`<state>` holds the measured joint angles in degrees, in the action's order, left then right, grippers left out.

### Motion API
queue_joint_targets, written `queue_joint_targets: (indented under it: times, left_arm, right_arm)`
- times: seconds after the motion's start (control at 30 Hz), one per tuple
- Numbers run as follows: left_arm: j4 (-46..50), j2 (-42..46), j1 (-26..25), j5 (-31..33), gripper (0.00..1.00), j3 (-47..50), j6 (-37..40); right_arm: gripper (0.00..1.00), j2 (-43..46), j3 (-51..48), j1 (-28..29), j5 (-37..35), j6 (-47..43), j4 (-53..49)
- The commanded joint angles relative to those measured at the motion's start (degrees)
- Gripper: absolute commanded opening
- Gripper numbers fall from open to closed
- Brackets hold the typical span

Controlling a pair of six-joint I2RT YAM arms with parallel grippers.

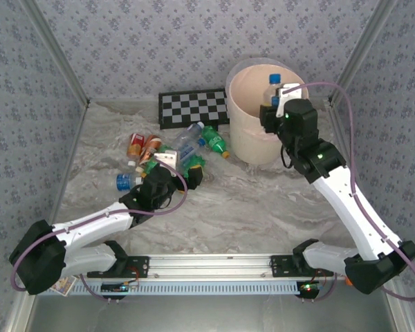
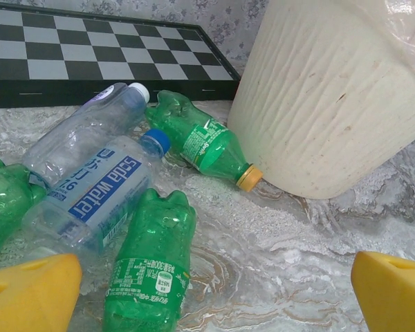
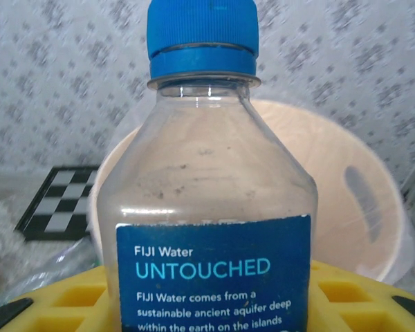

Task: Put the plastic bottles in the bin

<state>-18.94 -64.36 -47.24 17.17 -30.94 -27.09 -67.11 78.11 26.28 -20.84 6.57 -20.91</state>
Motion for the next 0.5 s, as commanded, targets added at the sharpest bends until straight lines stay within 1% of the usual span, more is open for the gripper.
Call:
queue_joint_targets:
  times: [0.0, 0.1, 0.23, 0.37, 0.47]
  left_arm:
    - [-1.92, 0.04, 0.15, -0.69, 1.0, -0.9, -0.05]
    - [-1.9, 0.26, 0.17, -0.65, 1.0, -0.79, 0.02]
    - [-1.72, 0.89, 0.18, -0.73, 1.0, -0.79, 0.11]
    - [-1.58, 1.58, 0.13, -0.73, 1.0, -0.7, 0.2]
    - [-1.46, 1.94, 0.17, -0.65, 1.0, -0.67, 0.37]
  right_arm:
    - [0.48, -1.48, 1.38, -2.29, -1.3, -0.9, 7.61]
    - [0.47, -4.35, 3.3, -6.19, -1.04, 1.48, 9.84]
    - [0.47, -9.28, 6.94, -10.01, 0.27, 2.97, 11.49]
    - [0.48, -15.32, 12.33, -10.76, -0.16, 2.69, 10.04]
    - [0.48, -18.07, 13.63, -10.77, -0.09, 3.14, 9.83]
